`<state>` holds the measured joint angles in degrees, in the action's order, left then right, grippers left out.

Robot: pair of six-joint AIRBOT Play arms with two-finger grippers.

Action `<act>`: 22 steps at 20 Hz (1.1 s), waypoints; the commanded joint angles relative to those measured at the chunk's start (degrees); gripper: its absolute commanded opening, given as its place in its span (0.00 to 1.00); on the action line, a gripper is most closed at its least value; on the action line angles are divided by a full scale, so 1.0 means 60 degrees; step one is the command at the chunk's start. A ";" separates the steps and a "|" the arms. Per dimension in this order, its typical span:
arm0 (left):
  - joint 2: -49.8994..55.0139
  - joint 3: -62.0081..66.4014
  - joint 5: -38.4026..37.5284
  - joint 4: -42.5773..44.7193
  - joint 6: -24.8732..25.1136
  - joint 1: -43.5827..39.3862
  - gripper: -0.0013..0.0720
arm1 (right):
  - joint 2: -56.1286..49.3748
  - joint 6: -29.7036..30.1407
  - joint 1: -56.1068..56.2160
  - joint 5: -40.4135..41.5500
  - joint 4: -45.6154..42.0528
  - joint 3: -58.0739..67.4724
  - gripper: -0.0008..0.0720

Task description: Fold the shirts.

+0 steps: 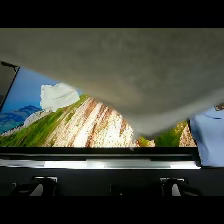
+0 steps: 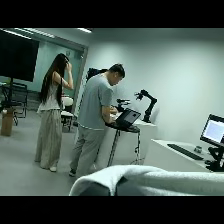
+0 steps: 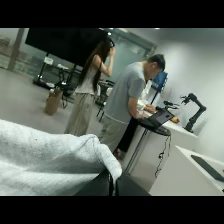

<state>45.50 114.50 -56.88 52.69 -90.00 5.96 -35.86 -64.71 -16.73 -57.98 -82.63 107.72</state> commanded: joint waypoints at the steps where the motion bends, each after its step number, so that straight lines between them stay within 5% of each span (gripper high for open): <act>1: -0.0033 -0.0339 -0.0444 0.0291 -0.0084 0.0022 0.06 | -0.0047 -0.0149 -0.0004 -0.0459 -0.0357 0.0160 0.08; 8: 0.1239 -0.5045 -0.0907 0.1009 0.0291 -0.0036 0.06 | -0.4084 -0.0149 0.0044 -0.3905 0.0546 -0.0350 0.08; 12: 0.3730 -0.7413 0.1264 0.0962 0.0277 -0.0291 0.06 | -0.7526 -0.0535 0.0044 -0.2809 0.2255 -0.1304 0.08; 17: 0.6903 -0.7147 0.1326 -0.0076 0.0226 -0.0153 0.06 | -1.0695 -0.0790 0.0047 -0.1592 0.5289 -0.1308 0.08; 22: 0.7664 -0.7136 0.1308 -0.0412 0.0251 -0.0291 0.07 | -1.1588 -0.0492 0.0641 -0.1388 0.4870 -0.1311 0.09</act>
<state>88.42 71.83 -48.88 52.88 -88.53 4.62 -101.58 -69.06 -14.68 -67.72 -55.88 99.96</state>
